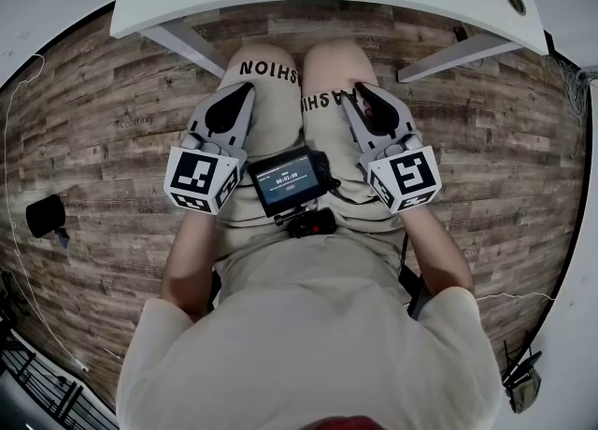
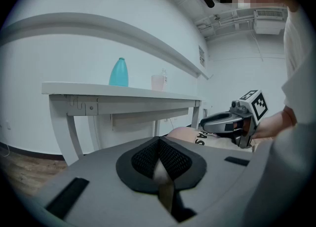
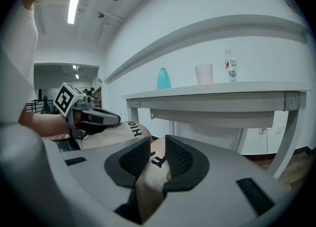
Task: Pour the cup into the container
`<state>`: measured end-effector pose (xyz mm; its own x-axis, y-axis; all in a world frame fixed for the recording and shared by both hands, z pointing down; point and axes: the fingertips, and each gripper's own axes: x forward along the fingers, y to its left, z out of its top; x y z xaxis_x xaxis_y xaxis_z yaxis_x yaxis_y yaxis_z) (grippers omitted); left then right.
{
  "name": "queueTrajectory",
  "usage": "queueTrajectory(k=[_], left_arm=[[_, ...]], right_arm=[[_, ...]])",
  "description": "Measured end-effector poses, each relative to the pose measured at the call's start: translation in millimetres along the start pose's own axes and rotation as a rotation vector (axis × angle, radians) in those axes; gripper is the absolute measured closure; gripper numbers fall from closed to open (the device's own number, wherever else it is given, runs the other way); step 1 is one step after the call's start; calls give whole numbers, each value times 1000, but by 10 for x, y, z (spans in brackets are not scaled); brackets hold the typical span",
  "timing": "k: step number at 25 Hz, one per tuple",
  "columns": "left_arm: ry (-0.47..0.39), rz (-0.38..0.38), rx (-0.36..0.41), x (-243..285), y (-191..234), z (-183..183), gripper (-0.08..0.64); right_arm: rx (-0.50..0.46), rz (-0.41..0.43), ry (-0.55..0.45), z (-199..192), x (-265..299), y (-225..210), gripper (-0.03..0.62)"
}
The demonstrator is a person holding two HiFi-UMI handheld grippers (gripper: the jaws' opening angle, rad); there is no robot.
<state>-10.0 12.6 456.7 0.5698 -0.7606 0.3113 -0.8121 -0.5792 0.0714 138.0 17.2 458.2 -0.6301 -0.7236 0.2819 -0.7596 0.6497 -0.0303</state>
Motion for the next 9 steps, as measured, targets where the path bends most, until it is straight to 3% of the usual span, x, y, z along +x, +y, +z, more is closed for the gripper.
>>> queueTrajectory(k=[9], left_arm=[[11, -7, 1, -29, -6, -17, 549]], right_arm=[[34, -8, 5, -48, -11, 6, 506]])
